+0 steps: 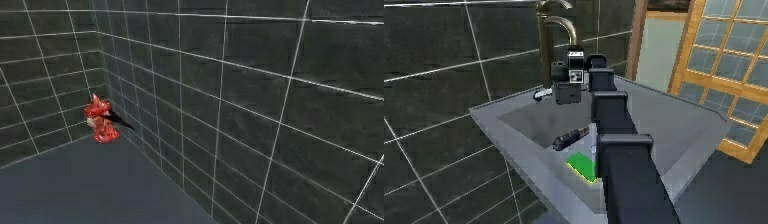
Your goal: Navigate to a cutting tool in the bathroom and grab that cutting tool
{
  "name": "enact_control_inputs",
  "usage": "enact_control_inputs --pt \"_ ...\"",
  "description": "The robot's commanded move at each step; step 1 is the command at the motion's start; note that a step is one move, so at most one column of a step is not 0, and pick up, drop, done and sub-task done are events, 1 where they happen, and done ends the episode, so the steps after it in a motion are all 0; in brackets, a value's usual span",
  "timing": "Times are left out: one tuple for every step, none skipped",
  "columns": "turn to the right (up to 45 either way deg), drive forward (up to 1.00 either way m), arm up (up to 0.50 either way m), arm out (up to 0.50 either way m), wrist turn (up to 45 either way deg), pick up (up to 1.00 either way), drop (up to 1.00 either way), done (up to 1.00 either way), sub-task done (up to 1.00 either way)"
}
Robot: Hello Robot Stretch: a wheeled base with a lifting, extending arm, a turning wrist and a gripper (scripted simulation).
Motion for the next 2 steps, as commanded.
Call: enact_control_inputs --pt "0.0 0.0 -0.22 0.0 0.0 0.0 0.0 0.0 0.0" --pt "0.0 0.0 0.0 0.0 0.0 1.0 0.0 0.0 0.0"
